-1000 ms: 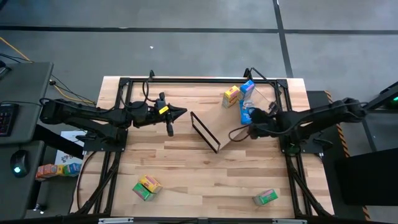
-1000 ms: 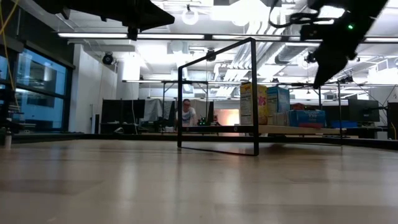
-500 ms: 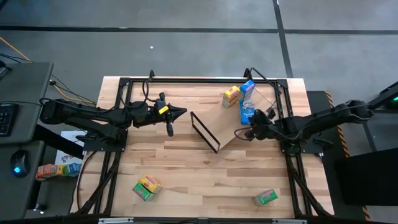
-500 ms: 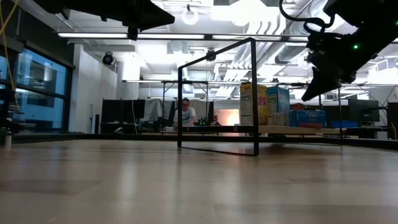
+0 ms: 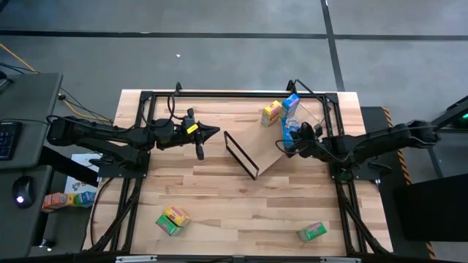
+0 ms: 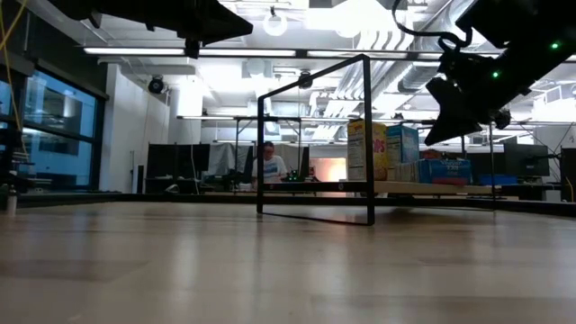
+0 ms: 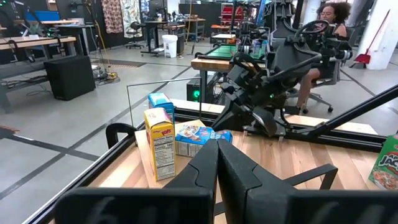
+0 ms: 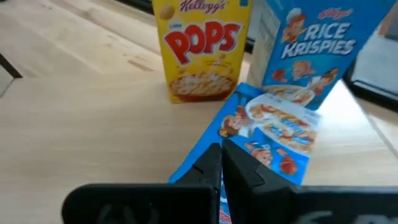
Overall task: Stack cereal on shelf
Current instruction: Put the blue cereal box on the shelf aligned with the blue cereal box
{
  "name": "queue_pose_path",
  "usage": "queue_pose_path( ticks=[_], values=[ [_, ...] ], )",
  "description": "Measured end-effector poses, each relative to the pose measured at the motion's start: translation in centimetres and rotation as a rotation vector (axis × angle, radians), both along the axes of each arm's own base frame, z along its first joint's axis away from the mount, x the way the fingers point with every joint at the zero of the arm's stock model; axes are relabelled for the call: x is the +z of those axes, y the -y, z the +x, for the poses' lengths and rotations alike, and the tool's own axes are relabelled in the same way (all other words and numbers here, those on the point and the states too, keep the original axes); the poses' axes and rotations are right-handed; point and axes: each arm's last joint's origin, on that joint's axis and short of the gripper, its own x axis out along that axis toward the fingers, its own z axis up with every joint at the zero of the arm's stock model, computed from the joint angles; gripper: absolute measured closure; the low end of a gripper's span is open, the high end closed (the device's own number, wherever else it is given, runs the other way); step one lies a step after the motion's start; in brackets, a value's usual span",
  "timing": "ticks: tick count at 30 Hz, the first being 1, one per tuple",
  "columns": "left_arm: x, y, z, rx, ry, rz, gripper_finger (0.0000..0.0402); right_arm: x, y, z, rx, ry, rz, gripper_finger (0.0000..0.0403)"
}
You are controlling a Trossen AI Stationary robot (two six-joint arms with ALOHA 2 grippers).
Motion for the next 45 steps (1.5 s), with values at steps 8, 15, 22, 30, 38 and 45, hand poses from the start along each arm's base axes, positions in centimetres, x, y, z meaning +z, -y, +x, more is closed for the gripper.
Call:
queue_pose_path(
  ticks=[8,15,22,30,38,45],
  values=[
    [0.0,0.0,0.0,0.0,0.0,0.0,0.0401,-1.7,0.3,1.3,0.006,-0.058,0.07,0.0403],
    [0.0,0.0,0.0,0.0,-0.001,0.0,0.0401,-2.4,-0.3,1.7,0.085,-0.093,0.155,0.0403],
    [0.0,0.0,0.0,0.0,-0.002,0.0,0.0401,-2.1,-2.4,1.2,0.268,-0.116,0.258,0.0403],
    [0.0,0.0,0.0,0.0,-0.002,0.0,0.0401,-3.0,-5.0,-1.1,0.389,-0.283,0.525,0.0403],
    [0.0,0.0,0.0,0.0,-0.002,0.0,0.0401,-3.7,-7.3,-3.5,0.387,-0.445,0.625,0.0403],
    [0.0,0.0,0.0,0.0,-0.002,0.0,0.0401,-3.2,-8.0,-4.2,0.375,-0.472,0.604,0.0403]
  ],
)
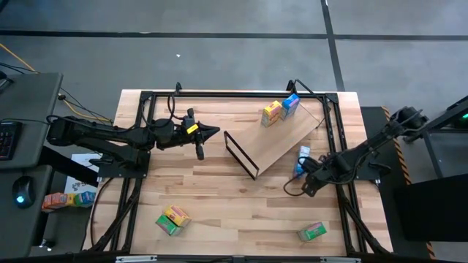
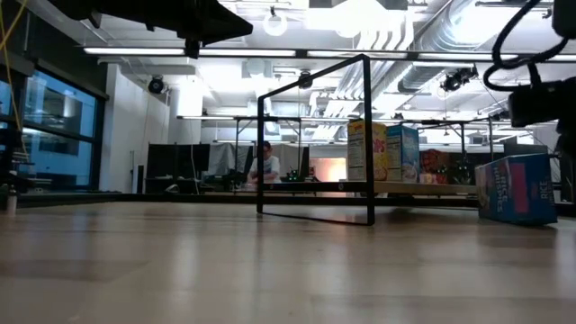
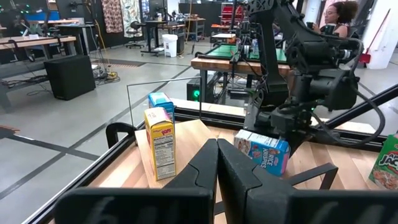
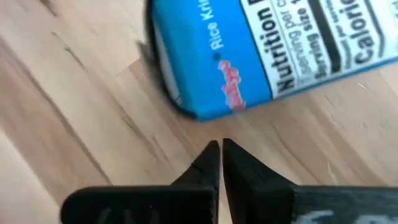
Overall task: Stack cereal on shelf
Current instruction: Put the blue cereal box on the shelf aligned with the blue cereal box
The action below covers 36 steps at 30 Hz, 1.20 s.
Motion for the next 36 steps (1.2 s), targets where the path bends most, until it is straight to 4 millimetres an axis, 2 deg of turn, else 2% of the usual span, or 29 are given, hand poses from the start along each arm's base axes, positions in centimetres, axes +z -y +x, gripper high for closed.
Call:
queue_pose_path(
  ticks=[4,8,12,15,18,21,31,36],
  values=[
    [0.0,0.0,0.0,0.0,0.0,0.0,0.0401,2.4,-0.5,0.3,0.019,-0.059,0.05,0.0403],
    [0.0,0.0,0.0,0.0,0.0,0.0,0.0401,6.6,-1.0,0.4,-0.012,-0.114,0.063,0.0403],
    [0.0,0.0,0.0,0.0,0.0,0.0,0.0401,10.5,-1.2,0.7,-0.104,0.024,-0.027,0.0403],
    [0.0,0.0,0.0,0.0,-0.004,0.0,0.0401,11.9,-1.3,1.1,-0.161,0.124,-0.049,0.0402],
    [-0.1,0.0,0.0,0.0,-0.008,0.0,0.0401,12.4,-1.1,1.2,-0.249,0.146,-0.032,0.0393],
    [-0.1,0.0,0.0,0.0,-0.009,-0.001,0.0401,12.2,-0.8,1.2,-0.327,0.131,-0.028,0.0361],
    [-0.2,0.0,0.0,0.0,-0.024,0.001,0.0401,11.4,1.1,1.5,-0.642,0.13,-0.028,0.0164],
    [-0.2,0.0,0.0,-0.001,-0.029,0.015,0.0401,11.2,1.5,2.5,-0.71,0.152,0.006,0.0103]
  ],
)
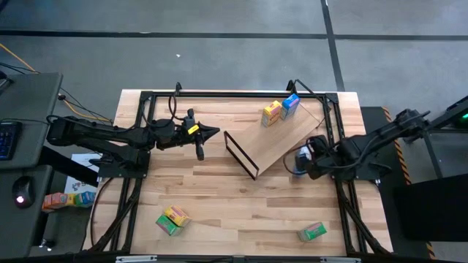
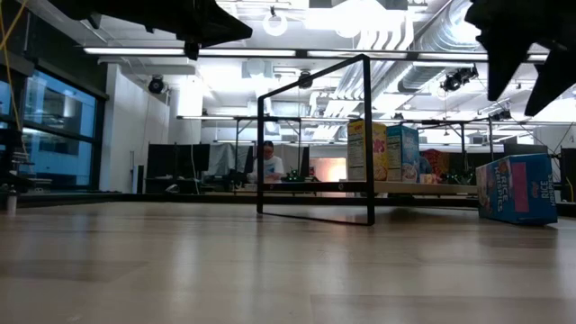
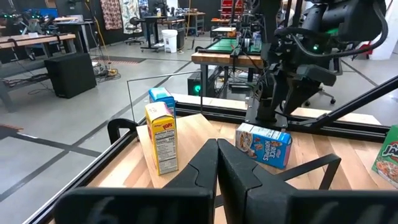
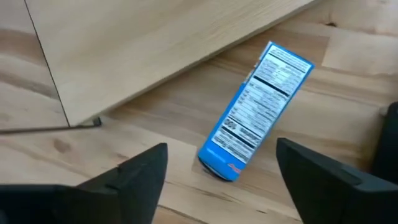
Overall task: Stack cereal on shelf
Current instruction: Put the blue cereal box on the shelf aligned with the blue cereal box
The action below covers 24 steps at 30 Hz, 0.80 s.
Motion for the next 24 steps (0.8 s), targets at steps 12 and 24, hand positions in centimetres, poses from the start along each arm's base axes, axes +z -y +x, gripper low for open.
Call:
queue_pose_path(
  ticks=[12,24],
  values=[
    [-0.1,0.0,0.0,0.0,-0.006,0.0,0.0401,-3.8,-0.7,3.5,-0.092,-0.186,-0.073,0.0086],
    [-0.1,0.0,0.0,0.0,-0.005,0.0,0.0401,-6.4,-1.1,4.6,-0.125,-0.326,-0.14,0.0086]
  ],
)
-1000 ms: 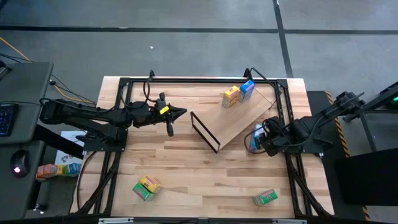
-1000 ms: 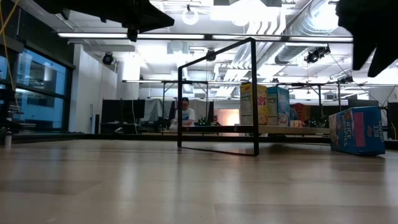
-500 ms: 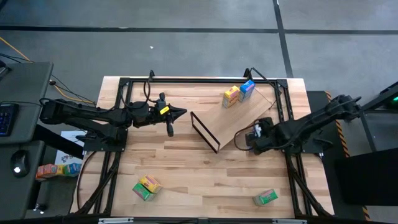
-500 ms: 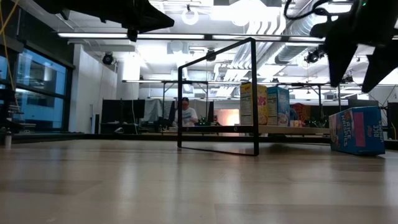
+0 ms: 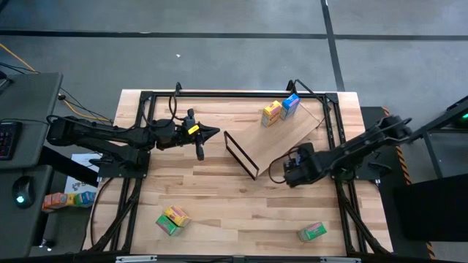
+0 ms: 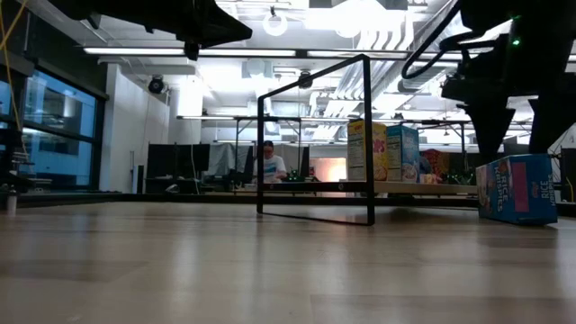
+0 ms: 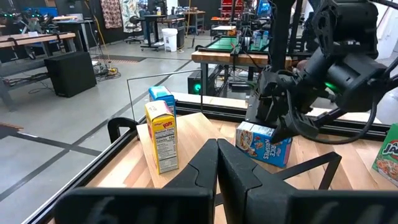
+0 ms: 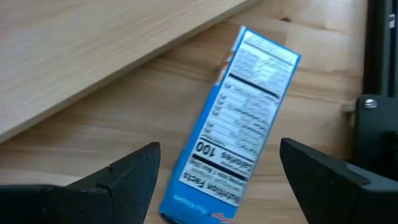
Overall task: Stack cereal on shelf
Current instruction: Put the blue cereal box on the shelf aligned with the blue cereal box
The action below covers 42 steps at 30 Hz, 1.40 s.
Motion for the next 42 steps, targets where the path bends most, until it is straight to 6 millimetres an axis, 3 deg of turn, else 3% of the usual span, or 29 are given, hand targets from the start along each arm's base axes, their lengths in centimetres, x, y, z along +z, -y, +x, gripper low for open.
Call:
queue_pose_path(
  ticks=[7,12,18,24,31,36,42],
  values=[
    [0.0,0.0,0.0,0.0,-0.004,0.0,0.0401,-0.8,-0.1,0.3,0.004,-0.017,-0.019,0.0088],
    [-0.2,0.0,0.0,0.0,-0.021,0.0,0.0401,-2.7,0.1,-0.3,0.007,-0.022,0.025,0.011],
    [-0.2,0.0,0.0,0.0,-0.023,0.0,0.0401,-3.4,0.2,-0.6,0.015,-0.031,0.024,0.0173],
    [-0.2,0.0,0.0,0.0,-0.023,0.0,0.0401,-2.6,0.1,-0.6,0.086,-0.071,0.055,0.0256],
    [-0.2,0.0,0.0,0.0,-0.022,0.0,0.0401,1.8,0.0,-0.5,0.265,-0.115,0.088,0.0305],
    [-0.2,0.1,0.0,-0.015,-0.022,-0.001,0.0401,7.5,-0.1,-0.1,0.428,-0.093,0.07,0.0307],
    [0.1,0.4,0.1,-0.139,0.006,-0.009,0.0391,14.0,-0.1,1.3,0.605,0.087,-0.068,0.0308]
  ],
)
